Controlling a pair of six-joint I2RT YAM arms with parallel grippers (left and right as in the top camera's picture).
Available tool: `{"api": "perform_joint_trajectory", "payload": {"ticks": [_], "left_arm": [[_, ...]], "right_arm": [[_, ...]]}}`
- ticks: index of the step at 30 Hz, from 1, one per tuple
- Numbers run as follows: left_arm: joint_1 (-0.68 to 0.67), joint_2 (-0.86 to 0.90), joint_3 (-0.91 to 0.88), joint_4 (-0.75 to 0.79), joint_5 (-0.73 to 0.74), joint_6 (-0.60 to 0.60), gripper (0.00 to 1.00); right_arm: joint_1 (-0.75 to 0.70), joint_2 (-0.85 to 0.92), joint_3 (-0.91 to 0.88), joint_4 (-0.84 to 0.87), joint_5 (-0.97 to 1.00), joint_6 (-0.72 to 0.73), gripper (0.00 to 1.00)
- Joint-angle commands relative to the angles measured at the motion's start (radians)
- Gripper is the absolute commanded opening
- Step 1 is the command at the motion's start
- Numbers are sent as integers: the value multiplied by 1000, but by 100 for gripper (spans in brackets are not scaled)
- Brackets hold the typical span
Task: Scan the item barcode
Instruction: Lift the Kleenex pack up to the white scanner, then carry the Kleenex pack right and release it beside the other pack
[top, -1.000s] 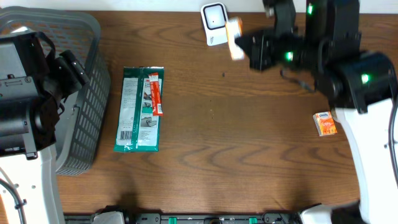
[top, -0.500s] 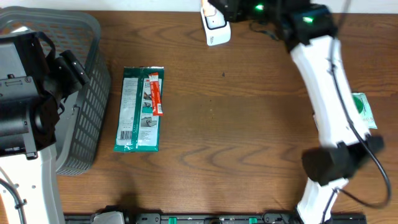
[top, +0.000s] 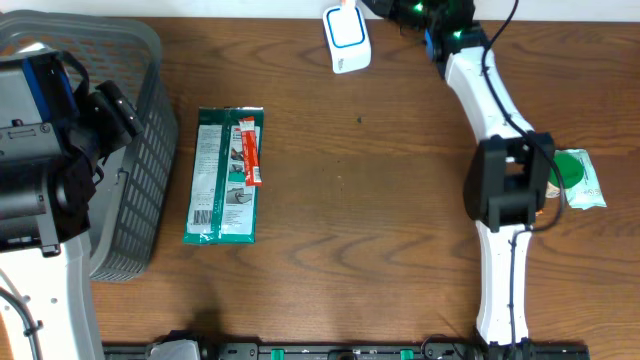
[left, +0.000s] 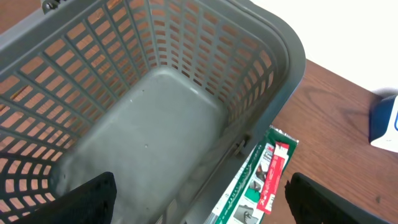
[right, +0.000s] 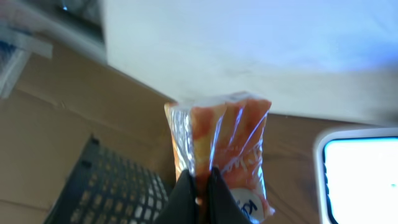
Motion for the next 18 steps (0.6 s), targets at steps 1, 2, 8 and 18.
{"api": "perform_joint_trajectory", "payload": {"ticks": [1, 2, 8, 18], "left_arm": [[4, 0, 5, -1, -9, -2, 88], [4, 0, 5, -1, -9, -2, 88], [4, 0, 5, -1, -9, -2, 88], [4, 0, 5, -1, -9, -2, 88]], "right_arm": [[-3, 111, 9, 89, -65, 259, 1], [-4, 136, 9, 124, -66, 291, 1], [-3, 192, 8, 203, -64, 344, 1], [-14, 152, 9, 488, -204, 483, 1]]}}
